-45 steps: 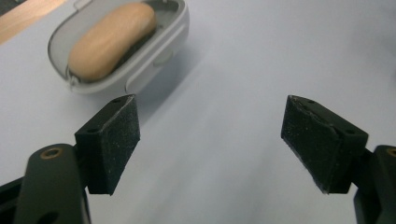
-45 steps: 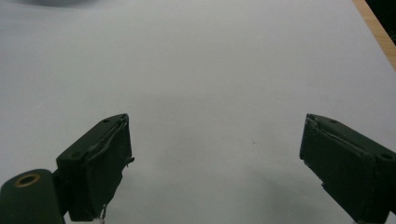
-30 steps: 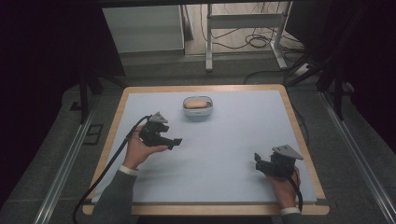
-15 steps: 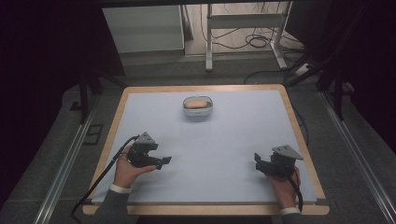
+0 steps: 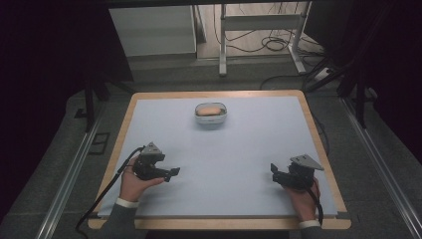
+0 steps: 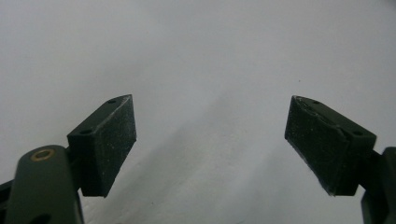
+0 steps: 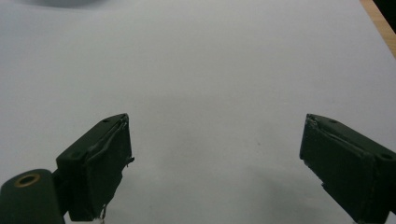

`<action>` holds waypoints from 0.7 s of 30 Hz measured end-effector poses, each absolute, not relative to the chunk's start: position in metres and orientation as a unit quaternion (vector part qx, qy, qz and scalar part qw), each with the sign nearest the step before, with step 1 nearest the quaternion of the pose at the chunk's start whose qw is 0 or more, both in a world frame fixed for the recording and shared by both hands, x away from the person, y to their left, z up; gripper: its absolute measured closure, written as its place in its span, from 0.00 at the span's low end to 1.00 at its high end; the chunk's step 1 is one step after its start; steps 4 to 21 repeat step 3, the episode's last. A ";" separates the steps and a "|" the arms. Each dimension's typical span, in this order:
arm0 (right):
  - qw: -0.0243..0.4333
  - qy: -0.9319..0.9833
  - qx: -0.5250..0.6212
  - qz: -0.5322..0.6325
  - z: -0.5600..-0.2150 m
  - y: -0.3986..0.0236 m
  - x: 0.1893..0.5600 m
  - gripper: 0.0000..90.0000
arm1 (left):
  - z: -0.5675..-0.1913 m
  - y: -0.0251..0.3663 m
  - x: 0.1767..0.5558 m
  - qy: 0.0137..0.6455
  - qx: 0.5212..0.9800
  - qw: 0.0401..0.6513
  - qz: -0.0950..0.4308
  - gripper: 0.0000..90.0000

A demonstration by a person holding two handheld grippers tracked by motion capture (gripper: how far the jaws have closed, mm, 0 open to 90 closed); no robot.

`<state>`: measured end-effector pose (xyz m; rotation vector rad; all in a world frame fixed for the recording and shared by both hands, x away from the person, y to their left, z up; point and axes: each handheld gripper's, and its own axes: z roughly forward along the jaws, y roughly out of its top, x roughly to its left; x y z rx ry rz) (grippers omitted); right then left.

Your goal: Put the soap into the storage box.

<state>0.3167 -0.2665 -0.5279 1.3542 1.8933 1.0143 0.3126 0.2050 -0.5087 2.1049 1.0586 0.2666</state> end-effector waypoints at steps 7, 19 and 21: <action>0.294 0.711 0.509 0.386 -0.528 -0.267 0.317 0.10 | -0.511 0.205 0.312 0.415 0.824 0.373 0.102 0.17; 0.294 0.711 0.509 0.386 -0.528 -0.267 0.317 0.10 | -0.511 0.205 0.312 0.415 0.824 0.373 0.102 0.17; 0.294 0.711 0.509 0.386 -0.528 -0.267 0.317 0.10 | -0.511 0.205 0.312 0.415 0.824 0.373 0.102 0.17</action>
